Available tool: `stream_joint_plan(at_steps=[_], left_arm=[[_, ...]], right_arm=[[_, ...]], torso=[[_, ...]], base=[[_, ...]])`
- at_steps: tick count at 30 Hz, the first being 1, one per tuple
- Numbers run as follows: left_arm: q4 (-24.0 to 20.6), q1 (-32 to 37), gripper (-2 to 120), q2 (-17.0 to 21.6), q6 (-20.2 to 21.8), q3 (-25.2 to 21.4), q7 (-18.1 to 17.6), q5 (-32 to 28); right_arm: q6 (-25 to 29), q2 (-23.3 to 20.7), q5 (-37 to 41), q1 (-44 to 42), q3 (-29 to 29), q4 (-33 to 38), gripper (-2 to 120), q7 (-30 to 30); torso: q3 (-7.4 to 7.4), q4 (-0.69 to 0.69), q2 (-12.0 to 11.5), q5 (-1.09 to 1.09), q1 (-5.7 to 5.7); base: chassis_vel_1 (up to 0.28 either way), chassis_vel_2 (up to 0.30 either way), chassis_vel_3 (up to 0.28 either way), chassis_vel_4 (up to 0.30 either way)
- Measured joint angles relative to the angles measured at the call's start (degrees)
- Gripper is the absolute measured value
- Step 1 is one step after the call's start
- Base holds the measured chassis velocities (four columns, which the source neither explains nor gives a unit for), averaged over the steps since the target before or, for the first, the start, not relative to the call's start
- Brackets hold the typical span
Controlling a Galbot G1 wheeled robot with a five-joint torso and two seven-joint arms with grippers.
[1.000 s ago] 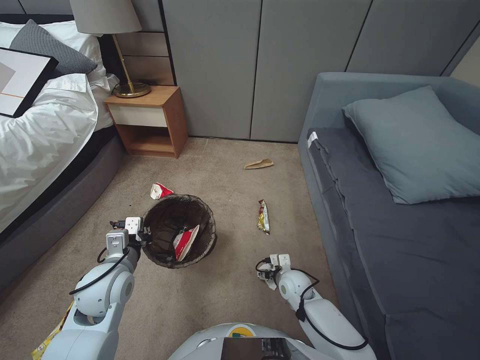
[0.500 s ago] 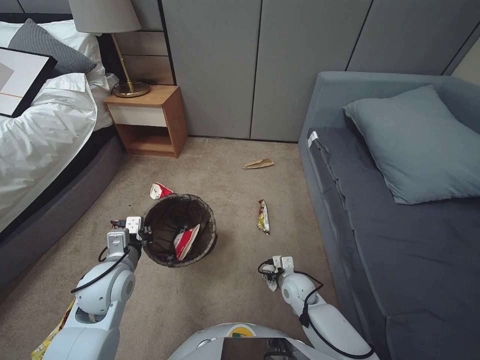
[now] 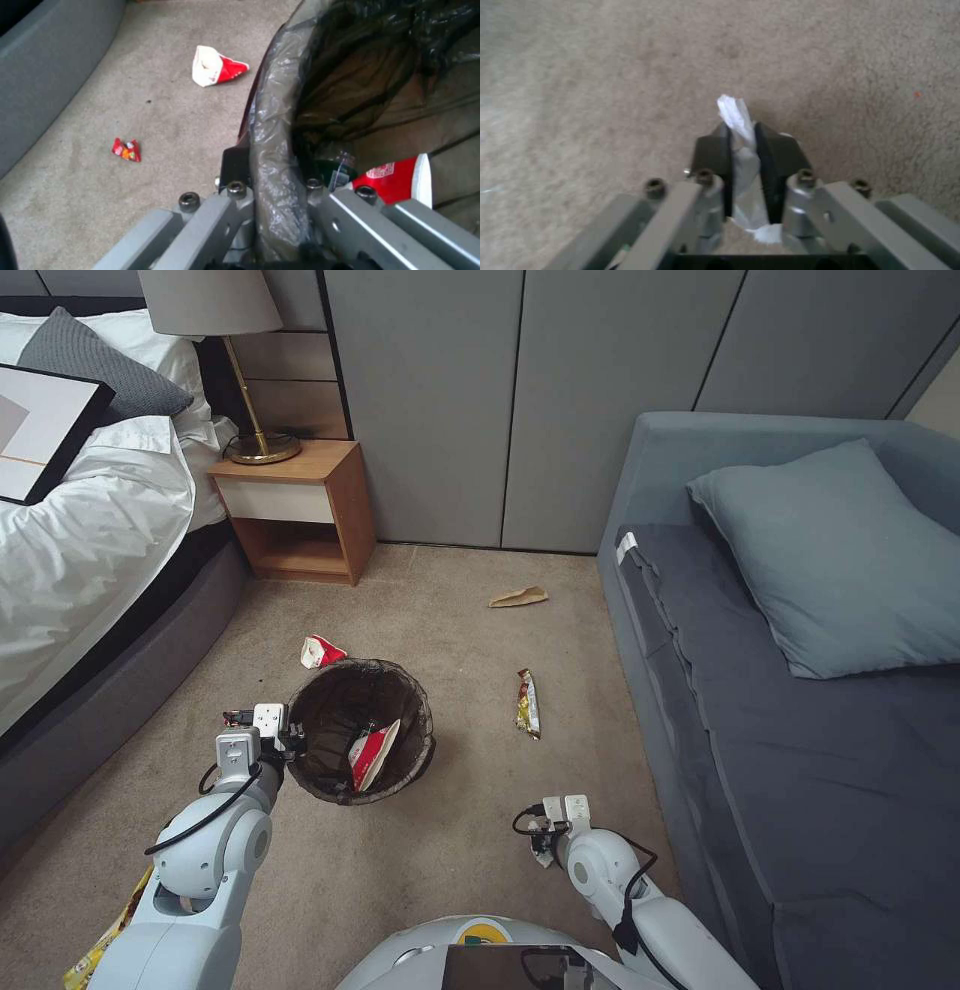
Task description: Pick up the trash bin, then pick up the garbage from the floor and place it into the trash bin.
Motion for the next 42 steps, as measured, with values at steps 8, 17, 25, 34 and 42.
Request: stream_joint_plan(at_steps=[8, 17, 25, 34, 42], left_arm=[[0.1, 0.1, 3, 0.0, 0.0, 0.4, 0.2, 0.1], [-0.1, 0.2, 3, 0.1, 0.0, 0.5, 0.3, 0.2], [-0.6, 0.4, 3, 0.2, 0.0, 0.4, 0.2, 0.2], [-1.2, 0.6, 3, 0.0, 0.0, 0.4, 0.1, 0.2], [-2.4, 0.8, 3, -0.1, 0.0, 0.4, -0.5, 0.0]], right_arm=[[-0.5, -0.6, 3.2, -1.0, 0.6, 5.3, 0, 1.9], [-0.5, -2.3, 6.9, -1.3, 4.0, 10.4, 0, 3.0], [-0.5, -5.1, 10.5, -1.9, 8.7, 16.0, 0, 4.2], [-0.4, -12.5, 18.5, 1.0, 14.0, 30.4, 0, 6.8], [-0.4, -19.7, 29.1, 7.8, 15.3, 41.1, 0, 6.8]], torso=[[-0.01, -0.01, 0.0, 0.01, 0.00], [-0.01, -0.02, 0.0, 0.00, 0.00], [-0.01, -0.02, 0.0, 0.01, 0.00], [-0.01, -0.02, 0.0, 0.00, 0.00], [-0.01, -0.02, 0.0, 0.02, 0.00]], base=[[0.000, 0.000, 0.000, 0.000], [0.000, 0.000, 0.000, 0.000], [0.000, 0.000, 0.000, 0.000], [0.000, 0.000, 0.000, 0.000], [0.000, 0.000, 0.000, 0.000]])
